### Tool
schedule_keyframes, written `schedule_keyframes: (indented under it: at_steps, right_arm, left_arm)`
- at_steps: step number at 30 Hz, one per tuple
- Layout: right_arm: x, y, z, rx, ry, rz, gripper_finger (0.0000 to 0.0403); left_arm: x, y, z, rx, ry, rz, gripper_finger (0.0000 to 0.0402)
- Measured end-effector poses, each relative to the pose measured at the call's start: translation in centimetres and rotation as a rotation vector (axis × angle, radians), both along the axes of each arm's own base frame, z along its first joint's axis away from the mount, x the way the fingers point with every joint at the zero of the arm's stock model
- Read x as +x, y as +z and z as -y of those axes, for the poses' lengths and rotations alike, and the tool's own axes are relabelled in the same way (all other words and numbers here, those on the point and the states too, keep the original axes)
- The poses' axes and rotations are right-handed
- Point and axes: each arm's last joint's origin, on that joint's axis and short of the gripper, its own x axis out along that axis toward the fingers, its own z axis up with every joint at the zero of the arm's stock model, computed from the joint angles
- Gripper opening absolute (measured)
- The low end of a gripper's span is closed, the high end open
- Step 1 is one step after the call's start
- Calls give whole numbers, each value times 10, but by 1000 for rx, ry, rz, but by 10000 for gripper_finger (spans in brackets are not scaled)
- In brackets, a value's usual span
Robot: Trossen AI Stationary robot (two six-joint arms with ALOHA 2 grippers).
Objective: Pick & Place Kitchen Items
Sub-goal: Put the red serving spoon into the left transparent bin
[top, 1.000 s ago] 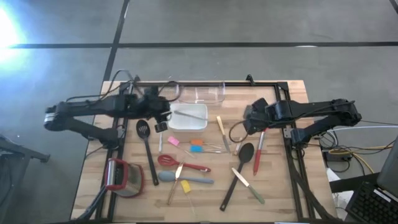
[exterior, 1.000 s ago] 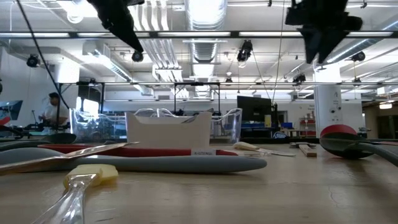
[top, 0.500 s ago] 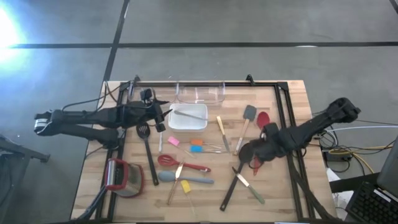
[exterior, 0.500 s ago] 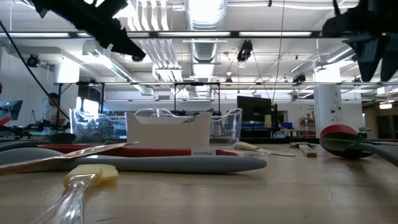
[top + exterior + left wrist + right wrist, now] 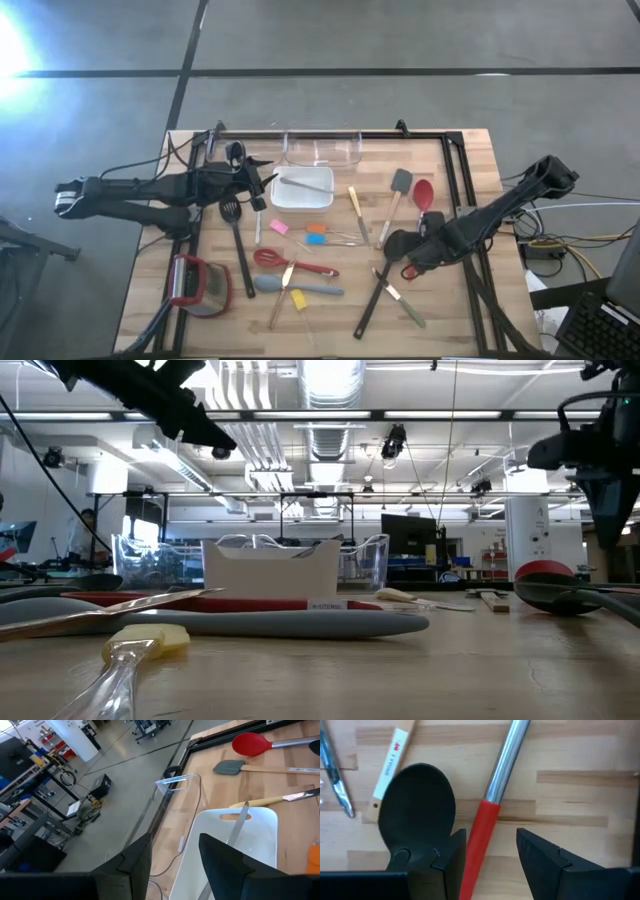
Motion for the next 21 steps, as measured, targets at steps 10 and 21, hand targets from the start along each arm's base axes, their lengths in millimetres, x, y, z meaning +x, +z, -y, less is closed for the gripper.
schedule_keyframes:
  at_steps: [10,21]
  right_arm:
    - [-5,-36,3,49,-17,79,166]
    - [-26,-64,15,5,-69,33,135]
  left_arm:
    - [0,0,0,-13,4,10,170]
    - [0,1,0,-24,8,23,170]
